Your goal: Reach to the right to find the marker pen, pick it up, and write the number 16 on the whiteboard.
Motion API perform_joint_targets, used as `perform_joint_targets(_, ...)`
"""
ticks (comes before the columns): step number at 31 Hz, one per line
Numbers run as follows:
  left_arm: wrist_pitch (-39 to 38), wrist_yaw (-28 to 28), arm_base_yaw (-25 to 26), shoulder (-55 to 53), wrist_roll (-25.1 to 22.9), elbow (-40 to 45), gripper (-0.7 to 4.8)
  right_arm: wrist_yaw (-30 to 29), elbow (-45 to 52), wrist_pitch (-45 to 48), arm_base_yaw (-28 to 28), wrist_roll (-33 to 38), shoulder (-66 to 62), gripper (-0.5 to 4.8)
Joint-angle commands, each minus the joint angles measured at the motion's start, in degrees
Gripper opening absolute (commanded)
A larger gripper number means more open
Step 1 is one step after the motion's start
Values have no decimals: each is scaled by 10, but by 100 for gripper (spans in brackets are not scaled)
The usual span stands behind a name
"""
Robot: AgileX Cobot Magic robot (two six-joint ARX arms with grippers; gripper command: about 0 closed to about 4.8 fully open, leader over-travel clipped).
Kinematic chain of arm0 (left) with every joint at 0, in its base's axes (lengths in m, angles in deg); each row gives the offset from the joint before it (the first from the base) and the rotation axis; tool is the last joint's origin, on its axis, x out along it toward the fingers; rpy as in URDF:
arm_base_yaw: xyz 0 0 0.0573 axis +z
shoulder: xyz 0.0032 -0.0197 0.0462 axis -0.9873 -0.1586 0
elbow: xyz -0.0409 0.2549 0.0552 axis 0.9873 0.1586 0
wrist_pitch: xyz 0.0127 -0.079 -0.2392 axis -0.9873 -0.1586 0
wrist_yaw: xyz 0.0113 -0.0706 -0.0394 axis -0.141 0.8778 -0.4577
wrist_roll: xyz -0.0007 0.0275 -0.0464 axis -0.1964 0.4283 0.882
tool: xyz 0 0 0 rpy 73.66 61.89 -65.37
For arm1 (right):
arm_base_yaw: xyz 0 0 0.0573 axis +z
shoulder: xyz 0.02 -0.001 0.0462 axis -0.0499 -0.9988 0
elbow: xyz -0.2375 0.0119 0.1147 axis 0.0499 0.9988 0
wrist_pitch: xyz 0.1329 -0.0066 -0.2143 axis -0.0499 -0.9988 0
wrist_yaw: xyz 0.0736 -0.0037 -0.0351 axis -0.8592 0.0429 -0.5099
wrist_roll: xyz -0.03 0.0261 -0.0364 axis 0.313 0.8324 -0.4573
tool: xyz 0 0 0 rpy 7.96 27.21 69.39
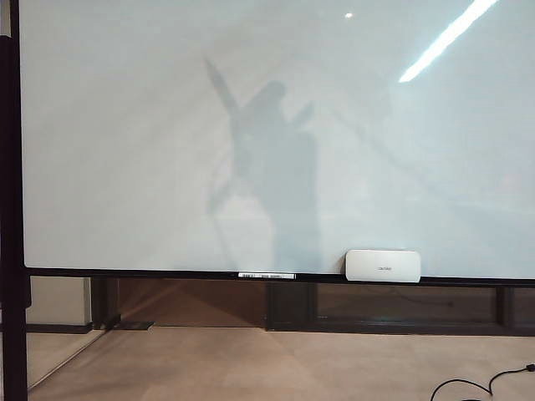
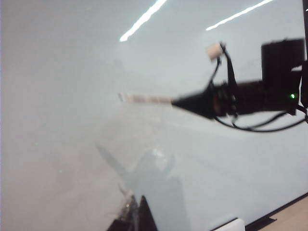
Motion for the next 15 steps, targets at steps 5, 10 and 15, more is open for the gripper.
perform_joint_targets(5, -22, 1, -1, -7, -32, -3, -6, 111, -4, 106, 9, 9, -69, -5)
perform_joint_targets(10, -33, -2, -1, -11, -32, -3, -6, 159, -3, 132, 14, -37, -91, -5)
perform_joint_targets(15, -5, -53, -1, -27, -25, -3, -6, 202, -3, 252, 24, -51, -117, -5)
